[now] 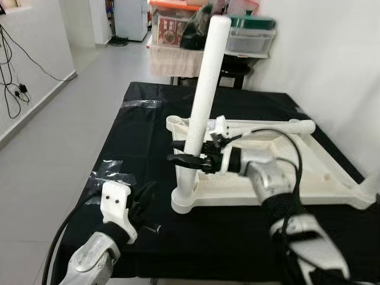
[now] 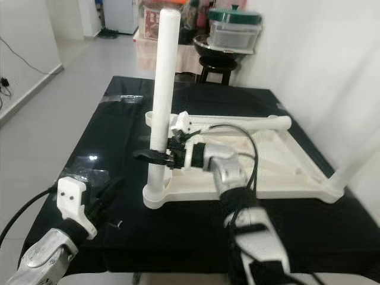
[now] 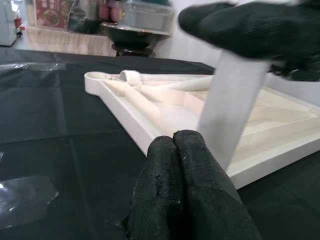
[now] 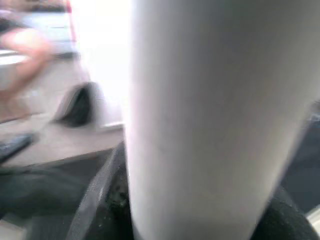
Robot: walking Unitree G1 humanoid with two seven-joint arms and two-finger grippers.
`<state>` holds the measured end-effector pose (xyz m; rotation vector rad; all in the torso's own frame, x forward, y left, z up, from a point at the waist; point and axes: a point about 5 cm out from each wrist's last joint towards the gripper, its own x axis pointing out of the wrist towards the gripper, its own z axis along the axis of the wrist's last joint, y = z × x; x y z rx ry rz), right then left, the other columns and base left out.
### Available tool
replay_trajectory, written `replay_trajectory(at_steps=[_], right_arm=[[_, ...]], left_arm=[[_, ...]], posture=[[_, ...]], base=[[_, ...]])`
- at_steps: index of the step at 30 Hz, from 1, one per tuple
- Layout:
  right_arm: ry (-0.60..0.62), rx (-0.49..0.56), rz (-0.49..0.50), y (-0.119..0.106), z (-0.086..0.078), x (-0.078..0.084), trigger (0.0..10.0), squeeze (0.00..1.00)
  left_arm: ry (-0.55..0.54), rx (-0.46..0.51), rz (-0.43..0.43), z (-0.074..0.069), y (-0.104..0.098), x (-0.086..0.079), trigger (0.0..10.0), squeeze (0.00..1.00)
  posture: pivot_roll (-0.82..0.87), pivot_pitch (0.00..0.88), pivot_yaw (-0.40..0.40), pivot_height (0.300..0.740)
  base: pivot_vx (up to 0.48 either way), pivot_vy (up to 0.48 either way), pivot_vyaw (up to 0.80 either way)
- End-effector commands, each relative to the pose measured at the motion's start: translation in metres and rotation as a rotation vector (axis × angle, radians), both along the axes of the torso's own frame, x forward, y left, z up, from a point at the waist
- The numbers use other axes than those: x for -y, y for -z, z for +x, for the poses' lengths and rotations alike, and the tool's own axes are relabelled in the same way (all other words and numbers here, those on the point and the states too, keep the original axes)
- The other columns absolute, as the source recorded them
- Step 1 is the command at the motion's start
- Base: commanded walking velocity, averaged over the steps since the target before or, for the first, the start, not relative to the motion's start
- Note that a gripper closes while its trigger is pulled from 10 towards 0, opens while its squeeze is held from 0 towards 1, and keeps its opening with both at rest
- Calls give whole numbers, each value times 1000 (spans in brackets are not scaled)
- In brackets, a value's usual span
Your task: Building children table
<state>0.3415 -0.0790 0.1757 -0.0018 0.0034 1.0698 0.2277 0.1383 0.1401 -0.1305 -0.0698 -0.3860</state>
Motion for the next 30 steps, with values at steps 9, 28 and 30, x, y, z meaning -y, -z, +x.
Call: replay_trajectory(at_steps=[9, 28, 30], right_arm=[[332, 20, -200, 18, -12, -12, 0, 0], [-435, 45, -151, -25, 7, -10, 10000, 0], [-439, 27, -155, -26, 12, -9, 10000, 0]], left_arm=[[18, -12, 15, 7, 3, -2, 10000, 0], [2, -2, 7, 6, 4, 4, 10000, 0], [2, -2, 5, 6, 4, 4, 10000, 0]], posture=[[51, 0, -85, 740], [98, 0, -116, 740], [101, 0, -119, 740]], base=[[0, 0, 0], [0, 0, 0], [0, 0, 0]])
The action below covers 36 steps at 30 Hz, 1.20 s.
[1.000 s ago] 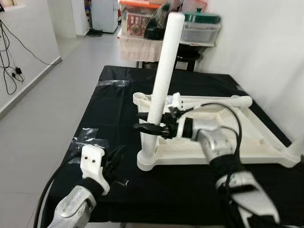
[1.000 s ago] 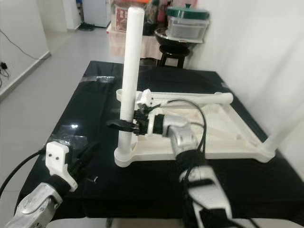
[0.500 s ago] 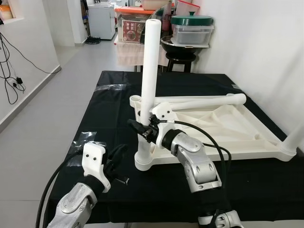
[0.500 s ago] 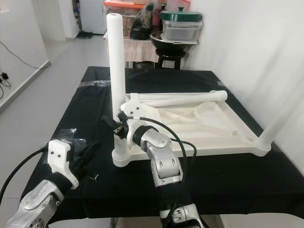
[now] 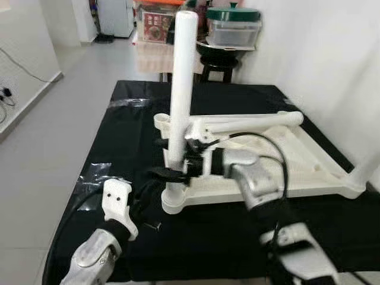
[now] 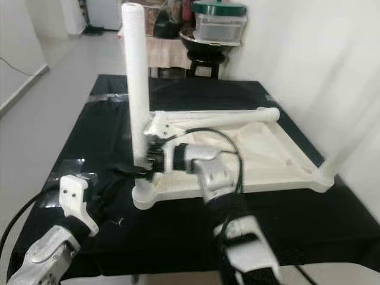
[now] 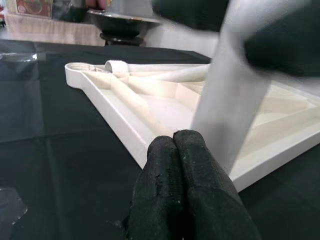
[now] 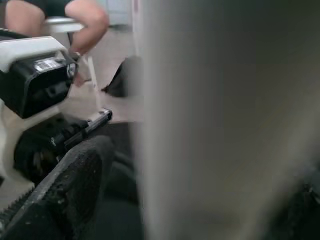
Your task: Building children table
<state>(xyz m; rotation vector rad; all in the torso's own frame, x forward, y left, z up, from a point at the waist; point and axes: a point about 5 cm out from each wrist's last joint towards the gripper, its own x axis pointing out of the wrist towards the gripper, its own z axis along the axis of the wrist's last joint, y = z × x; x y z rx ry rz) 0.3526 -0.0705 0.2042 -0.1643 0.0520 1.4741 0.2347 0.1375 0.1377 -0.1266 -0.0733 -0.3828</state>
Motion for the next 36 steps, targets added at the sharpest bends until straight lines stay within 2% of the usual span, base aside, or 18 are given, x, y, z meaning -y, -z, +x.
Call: replay_trajectory(at_steps=[1, 3, 4, 5, 6, 9, 18, 21, 22, 23, 24, 25, 26, 27, 30, 32, 35, 36], right_arm=[[-32, -29, 4, -1, 5, -1, 10000, 0], [-40, -41, 12, -4, 7, -1, 10000, 0], [-51, -49, 28, -7, 8, -1, 4039, 0], [-51, -49, 28, -7, 8, -1, 4039, 0], [-68, -66, 44, -10, 10, -1, 0, 0], [-121, -94, 57, -16, 12, 5, 0, 0], [-84, -72, 100, -15, 16, 16, 0, 0], [94, -20, 126, 0, 16, 17, 0, 0], [94, -20, 126, 0, 16, 17, 0, 0], [523, -3, 46, 35, 14, 6, 0, 0], [523, -3, 46, 35, 14, 6, 0, 0], [745, 9, 12, 47, 10, 6, 0, 0], [802, 29, -15, 54, -3, 0, 0, 0], [798, 37, -23, 55, -13, -4, 0, 0], [798, 37, -23, 55, -13, -4, 0, 0], [681, 83, -35, 51, -16, -16, 0, 0], [622, 91, -60, 53, -12, -21, 0, 0], [627, 91, -61, 51, -12, -22, 6471, 0]], left_arm=[[6, -5, 0, -2, 1, 4, 10000, 0], [6, -5, -1, -3, 1, 5, 10000, 0], [6, -4, -2, -3, 1, 5, 10000, 0], [6, -4, -2, -3, 1, 5, 10000, 0], [6, -4, -3, -4, 1, 6, 10000, 0], [8, -4, -6, -5, 1, 7, 10000, 0], [7, -2, -12, -3, 1, 9, 10000, 0], [6, 0, -15, -2, 1, 9, 10000, 0], [6, 0, -15, -2, 1, 9, 10000, 0], [4, 1, -14, -2, 0, 6, 10000, 0], [4, 1, -14, -2, 0, 6, 10000, 0], [4, 2, -13, -1, -1, 4, 10000, 0], [6, 2, -9, 0, -1, 3, 10000, 0], [7, 2, -6, 1, -1, 2, 10000, 0], [7, 2, -6, 1, -1, 2, 10000, 0], [13, 0, -5, 3, 0, 2, 10000, 0], [14, 0, -6, 4, 0, 1, 10000, 0], [8, 2, -7, 4, 0, 1, 10000, 0]], posture=[[104, 0, -123, 740], [104, 0, -123, 740], [110, 0, -126, 740], [110, 0, -126, 740], [111, 0, -126, 740], [107, 0, -129, 740], [76, 0, -130, 740], [64, 0, -128, 740], [64, 0, -128, 740], [42, 0, -108, 740], [42, 0, -108, 740], [39, 0, -103, 740], [24, 0, -80, 740], [24, 0, -80, 740], [24, 0, -80, 740], [13, 0, -68, 740], [25, 0, -84, 740], [30, 0, -90, 740]], base=[[0, 0, 0], [0, 0, 0], [0, 0, 0], [0, 0, 0], [0, 0, 0], [0, 0, 0], [0, 0, 0], [0, 0, 0], [0, 0, 0], [0, 0, 0], [0, 0, 0], [0, 0, 0], [0, 0, 0], [0, 0, 0], [0, 0, 0], [0, 0, 0], [0, 0, 0], [0, 0, 0]])
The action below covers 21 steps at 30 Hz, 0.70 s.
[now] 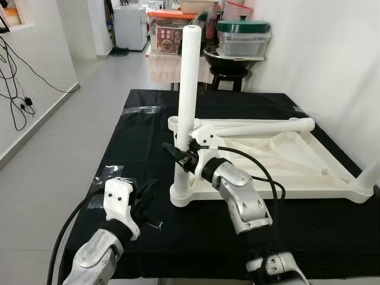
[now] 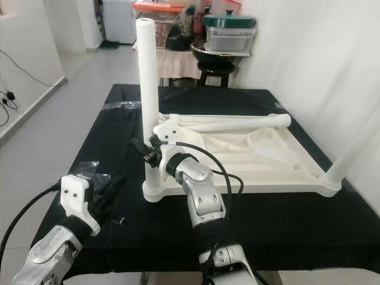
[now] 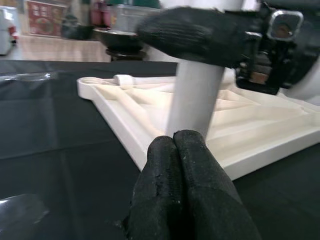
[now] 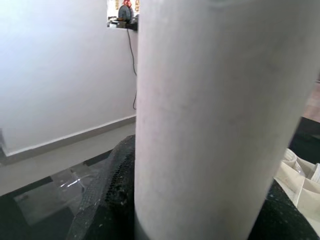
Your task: Building children table
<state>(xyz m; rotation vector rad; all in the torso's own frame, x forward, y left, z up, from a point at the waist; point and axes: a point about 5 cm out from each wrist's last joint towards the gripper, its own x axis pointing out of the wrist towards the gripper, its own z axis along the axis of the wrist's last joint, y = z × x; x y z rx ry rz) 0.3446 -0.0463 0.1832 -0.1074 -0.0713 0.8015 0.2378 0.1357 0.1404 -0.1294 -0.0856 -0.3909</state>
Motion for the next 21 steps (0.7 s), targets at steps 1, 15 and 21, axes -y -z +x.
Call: replay_trajectory(at_steps=[1, 15, 21], right_arm=[[-20, -73, -172, 28, -5, 2, 6471, 0], [-691, -49, -96, -28, 10, 20, 10000, 0], [-720, -83, -109, -37, 19, 21, 5059, 0]], left_arm=[[-4, -8, -4, 1, 2, 0, 10000, 0], [0, -7, -6, -2, 2, 3, 10000, 0], [-1, -8, -6, -5, 2, 4, 10000, 0]], posture=[[30, 0, -90, 740], [86, 0, -110, 740], [100, 0, -117, 740]], base=[[0, 0, 0], [0, 0, 0], [0, 0, 0]])
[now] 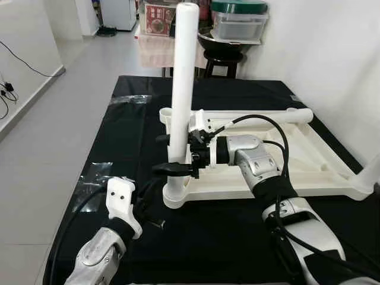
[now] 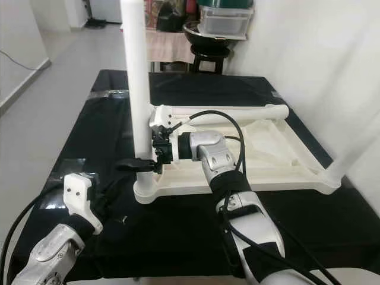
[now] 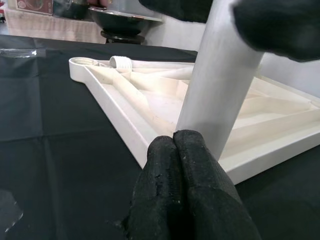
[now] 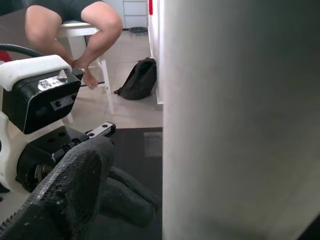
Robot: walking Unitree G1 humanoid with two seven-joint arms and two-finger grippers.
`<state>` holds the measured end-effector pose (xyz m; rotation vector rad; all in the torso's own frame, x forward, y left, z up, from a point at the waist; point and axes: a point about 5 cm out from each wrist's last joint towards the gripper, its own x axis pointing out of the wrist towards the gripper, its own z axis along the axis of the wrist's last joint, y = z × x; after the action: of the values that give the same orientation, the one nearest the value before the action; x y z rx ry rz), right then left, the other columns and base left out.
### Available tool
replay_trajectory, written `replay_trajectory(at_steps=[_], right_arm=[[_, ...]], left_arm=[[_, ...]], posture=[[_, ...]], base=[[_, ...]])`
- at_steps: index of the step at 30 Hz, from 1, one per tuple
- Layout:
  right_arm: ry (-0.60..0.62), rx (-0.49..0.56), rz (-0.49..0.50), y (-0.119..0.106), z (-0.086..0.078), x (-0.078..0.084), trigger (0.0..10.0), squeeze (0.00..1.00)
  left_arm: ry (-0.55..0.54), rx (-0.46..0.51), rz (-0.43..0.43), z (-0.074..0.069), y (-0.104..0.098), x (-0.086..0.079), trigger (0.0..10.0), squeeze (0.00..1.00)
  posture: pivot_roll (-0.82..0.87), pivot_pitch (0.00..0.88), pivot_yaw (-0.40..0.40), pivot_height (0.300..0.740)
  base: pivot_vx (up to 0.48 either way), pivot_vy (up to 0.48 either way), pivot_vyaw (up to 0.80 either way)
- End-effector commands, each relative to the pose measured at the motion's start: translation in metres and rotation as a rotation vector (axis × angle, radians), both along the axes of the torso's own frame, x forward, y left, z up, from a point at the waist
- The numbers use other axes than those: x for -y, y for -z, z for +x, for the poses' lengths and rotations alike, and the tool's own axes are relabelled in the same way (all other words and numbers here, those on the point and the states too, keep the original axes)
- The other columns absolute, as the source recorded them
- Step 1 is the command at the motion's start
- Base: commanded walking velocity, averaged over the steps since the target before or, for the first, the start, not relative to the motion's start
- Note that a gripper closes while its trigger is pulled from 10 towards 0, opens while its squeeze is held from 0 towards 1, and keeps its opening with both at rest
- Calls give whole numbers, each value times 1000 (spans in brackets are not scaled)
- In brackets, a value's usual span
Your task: Building children table
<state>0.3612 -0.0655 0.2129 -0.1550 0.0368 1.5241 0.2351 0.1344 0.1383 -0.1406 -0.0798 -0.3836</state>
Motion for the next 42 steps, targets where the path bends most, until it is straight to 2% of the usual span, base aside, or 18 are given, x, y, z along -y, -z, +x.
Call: replay_trajectory(at_steps=[1, 2, 3, 14, 19, 21, 22, 23, 26, 30, 32, 33, 35, 36, 37, 38, 41, 42], right_arm=[[-9, -8, 35, -12, 5, 2, 2157, 0], [-9, -8, 35, -12, 5, 2, 2157, 0], [-10, -30, 58, -15, 7, 2, 0, 0], [30, -40, 89, -3, 10, 27, 0, 0], [135, -12, 83, 15, 6, 40, 0, 0], [488, -51, -10, 53, -1, 30, 0, 0], [488, -51, -10, 53, -1, 30, 0, 0], [872, -9, -69, 69, -29, 19, 0, 0], [859, 90, -93, 61, -43, 14, 0, 0], [767, 207, -129, 47, -33, 16, 0, 0], [762, 188, -118, 42, -25, 14, 0, 0], [759, 189, -124, 38, -22, 12, 10000, 0], [745, 188, -126, 33, -19, 10, 10000, 0], [718, 151, -96, 28, -20, 7, 10000, 686], [699, 122, -72, 25, -21, 5, 10000, 686], [689, 104, -58, 23, -22, 3, 10000, 1000], [537, 67, 28, 10, -25, -4, 10000, 1000], [375, 107, 67, 2, -27, -5, 10000, 1000]], left_arm=[[6, -2, 4, -3, 0, 3, 10000, 0], [6, -2, 4, -3, 0, 3, 10000, 0], [6, -3, 5, -4, 0, 4, 10000, 0], [12, -11, 5, -6, 1, 5, 10000, 0], [13, -12, 5, -7, 1, 3, 10000, 0], [16, -14, 8, -6, 1, 0, 10000, 0], [16, -14, 8, -6, 1, 0, 10000, 0], [16, -16, 15, -4, 0, -5, 10000, 0], [17, -18, 21, -2, 0, -7, 10000, 0], [30, -22, 25, 1, 1, -7, 10000, 0], [32, -21, 23, 2, 1, -7, 10000, 0], [22, -17, 23, 2, 1, -7, 10000, 0], [7, -13, 23, 2, 1, -7, 10000, 0], [4, -12, 22, 3, 1, -7, 10000, 0], [4, -11, 22, 3, 1, -6, 10000, 0], [4, -11, 21, 3, 1, -6, 10000, 0], [6, -12, 20, 4, 1, -5, 10000, 0], [7, -11, 18, 3, 1, -4, 10000, 0]], posture=[[107, 0, -117, 740], [107, 0, -117, 740], [109, 0, -117, 740], [97, 0, -97, 740], [74, 0, -85, 740], [68, 0, -86, 740], [68, 0, -86, 740], [47, 0, -45, 740], [23, 0, -22, 740], [48, 0, -47, 740], [41, 0, -49, 740], [42, 0, -51, 740], [47, 0, -56, 740], [57, 0, -67, 740], [57, 0, -68, 740], [57, 0, -68, 740], [62, 0, -72, 740], [67, 0, -77, 740]], base=[[0, 0, 0], [0, 0, 0], [0, 0, 0], [0, 0, 0], [0, 0, 0], [0, 0, 0], [0, 0, 0], [0, 0, 0], [0, 0, 0], [0, 0, 0], [0, 0, 0], [0, 0, 0], [0, 0, 0], [0, 0, 0], [0, 0, 0], [0, 0, 0], [0, 0, 0], [0, 0, 0]])
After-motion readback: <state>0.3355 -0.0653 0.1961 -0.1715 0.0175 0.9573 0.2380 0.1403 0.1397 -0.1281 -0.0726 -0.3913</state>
